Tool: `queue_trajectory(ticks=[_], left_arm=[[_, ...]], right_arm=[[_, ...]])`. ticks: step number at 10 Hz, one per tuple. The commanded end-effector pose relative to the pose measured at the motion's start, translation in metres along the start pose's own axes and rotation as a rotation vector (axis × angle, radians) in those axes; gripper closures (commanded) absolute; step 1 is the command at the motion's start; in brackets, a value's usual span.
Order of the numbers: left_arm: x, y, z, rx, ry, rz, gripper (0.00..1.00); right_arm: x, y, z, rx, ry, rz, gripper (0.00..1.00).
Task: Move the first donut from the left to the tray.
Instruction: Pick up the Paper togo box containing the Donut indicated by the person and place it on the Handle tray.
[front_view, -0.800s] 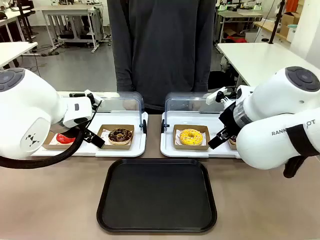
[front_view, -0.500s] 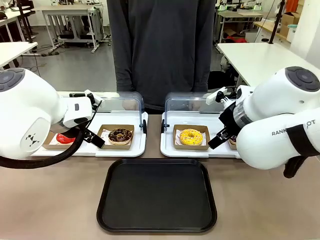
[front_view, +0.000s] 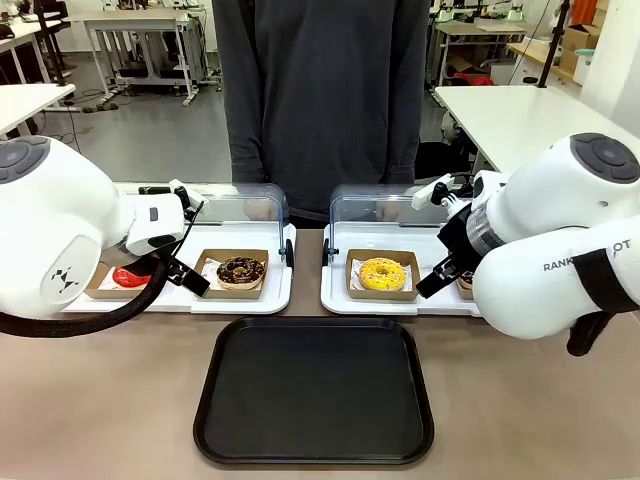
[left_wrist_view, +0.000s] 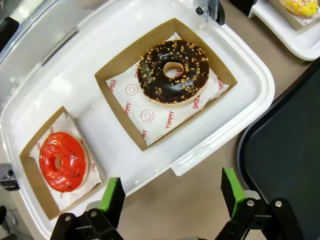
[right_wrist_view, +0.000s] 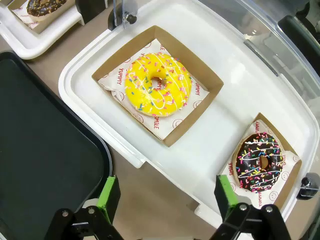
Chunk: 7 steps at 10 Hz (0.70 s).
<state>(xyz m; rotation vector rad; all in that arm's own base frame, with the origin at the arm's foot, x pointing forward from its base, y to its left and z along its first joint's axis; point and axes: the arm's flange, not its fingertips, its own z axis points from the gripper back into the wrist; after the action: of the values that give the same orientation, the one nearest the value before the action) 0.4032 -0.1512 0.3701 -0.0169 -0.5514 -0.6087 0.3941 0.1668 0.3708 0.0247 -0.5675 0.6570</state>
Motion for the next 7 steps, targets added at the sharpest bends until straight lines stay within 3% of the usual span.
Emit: queue_trajectory(ticks=[1,3,5,7], left_arm=[[0.000,0.000,0.000,0.000,0.000,0.001,0.00],[0.008,0.006,0.014,-0.023,-0.014,-0.021,0.00],[0.032,0.033,0.069,-0.054,-0.052,0.014,0.00],[0.042,0.068,0.112,-0.150,-0.049,-0.023,0.00]], right_arm=[[0.000,0.000,0.000,0.000,0.000,-0.001,0.00],[0.008,-0.007,0.013,-0.003,-0.008,-0.007,0.00],[0.028,-0.037,0.074,0.036,-0.072,-0.056,0.00],[0.025,-0.077,0.127,0.095,-0.136,-0.088,0.00]])
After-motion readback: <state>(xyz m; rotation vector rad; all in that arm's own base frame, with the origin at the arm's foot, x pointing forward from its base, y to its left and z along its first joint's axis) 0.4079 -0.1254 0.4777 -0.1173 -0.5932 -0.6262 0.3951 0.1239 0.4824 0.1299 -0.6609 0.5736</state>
